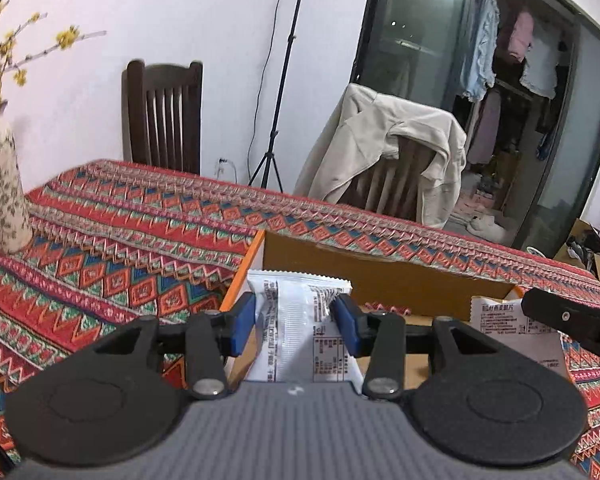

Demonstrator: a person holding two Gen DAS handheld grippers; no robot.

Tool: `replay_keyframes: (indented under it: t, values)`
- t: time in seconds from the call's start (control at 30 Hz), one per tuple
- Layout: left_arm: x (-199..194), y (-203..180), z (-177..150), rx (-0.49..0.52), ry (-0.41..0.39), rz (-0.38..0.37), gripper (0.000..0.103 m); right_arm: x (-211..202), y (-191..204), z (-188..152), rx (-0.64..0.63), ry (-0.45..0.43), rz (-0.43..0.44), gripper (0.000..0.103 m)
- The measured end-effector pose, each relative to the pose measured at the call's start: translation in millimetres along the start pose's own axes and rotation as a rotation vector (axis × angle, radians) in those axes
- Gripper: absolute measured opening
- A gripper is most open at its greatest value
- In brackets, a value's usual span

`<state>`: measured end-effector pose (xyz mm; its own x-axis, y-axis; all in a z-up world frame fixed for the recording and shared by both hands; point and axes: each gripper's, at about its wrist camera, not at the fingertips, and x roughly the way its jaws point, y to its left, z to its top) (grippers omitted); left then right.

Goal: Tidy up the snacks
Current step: 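Carry both white packets into the cardboard box and open both tools, then withdraw both tools from the box back toward the snack pile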

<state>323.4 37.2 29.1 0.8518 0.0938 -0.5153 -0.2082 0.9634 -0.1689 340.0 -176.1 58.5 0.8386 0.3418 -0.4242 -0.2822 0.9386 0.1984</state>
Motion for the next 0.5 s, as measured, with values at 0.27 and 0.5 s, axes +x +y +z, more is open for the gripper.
replay_keyframes:
  t: [0.27, 0.5]
  values:
    - [10.1, -2.6, -7.7, 0.028, 0.01, 0.012, 0.046, 9.9, -17.3, -15.2, 0.02, -0.038, 0.001, 0.012]
    - [-10.9, -5.8, -9.0, 0.02, -0.091, 0.017, 0.101, 16.3, -30.3, -22.8, 0.043, 0.022, 0.014, 0.051]
